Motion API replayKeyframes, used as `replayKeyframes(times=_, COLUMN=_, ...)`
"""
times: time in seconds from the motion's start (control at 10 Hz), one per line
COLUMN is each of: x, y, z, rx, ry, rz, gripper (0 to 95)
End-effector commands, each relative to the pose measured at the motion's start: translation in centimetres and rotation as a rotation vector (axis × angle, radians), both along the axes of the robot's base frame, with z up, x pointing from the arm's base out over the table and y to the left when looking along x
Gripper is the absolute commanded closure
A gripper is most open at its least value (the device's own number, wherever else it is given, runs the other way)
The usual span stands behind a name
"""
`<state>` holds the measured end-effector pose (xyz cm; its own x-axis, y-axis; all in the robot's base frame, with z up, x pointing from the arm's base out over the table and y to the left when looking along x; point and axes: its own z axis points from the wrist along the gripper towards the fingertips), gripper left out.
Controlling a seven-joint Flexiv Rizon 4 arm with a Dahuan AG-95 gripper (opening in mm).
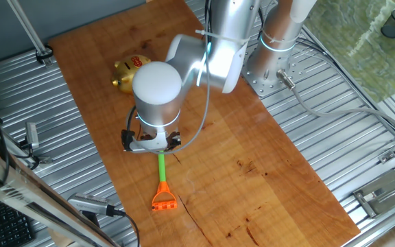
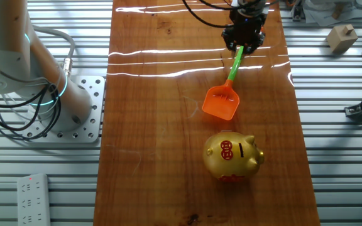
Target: Use a shovel to scoop up an object
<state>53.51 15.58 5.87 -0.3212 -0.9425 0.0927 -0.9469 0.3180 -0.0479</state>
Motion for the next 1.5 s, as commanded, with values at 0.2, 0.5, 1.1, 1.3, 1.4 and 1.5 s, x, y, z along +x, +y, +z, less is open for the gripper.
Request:
replayKeyframes(times=0.2, x=0.1, y=-0.3, z=-0.2, rx=-0.023, ry=-0.007, rz=0.026, gripper=38.0)
replayKeyframes(times=0.5, x=-0.2, y=-1.3, z=-0.6, rx=-0.048, ry=-0.001, rz=0.032, gripper=38.0)
replayKeyframes(times=1.1, x=-1.4, y=-3.3, z=-1.8, rx=-0.084, ry=0.014, rz=0.022, gripper=38.0)
replayKeyframes(times=1.3, x=-1.6, y=-3.8, z=-2.1, rx=-0.094, ry=0.023, rz=0.025, gripper=38.0)
replayKeyframes(times=1.4, x=-1.7, y=-4.0, z=-2.2, rx=-0.106, ry=0.027, rz=0.028, gripper=57.0)
replayKeyframes(times=1.5, x=-1.8, y=-4.1, z=-2.5, rx=-0.110, ry=0.028, rz=0.028, gripper=57.0)
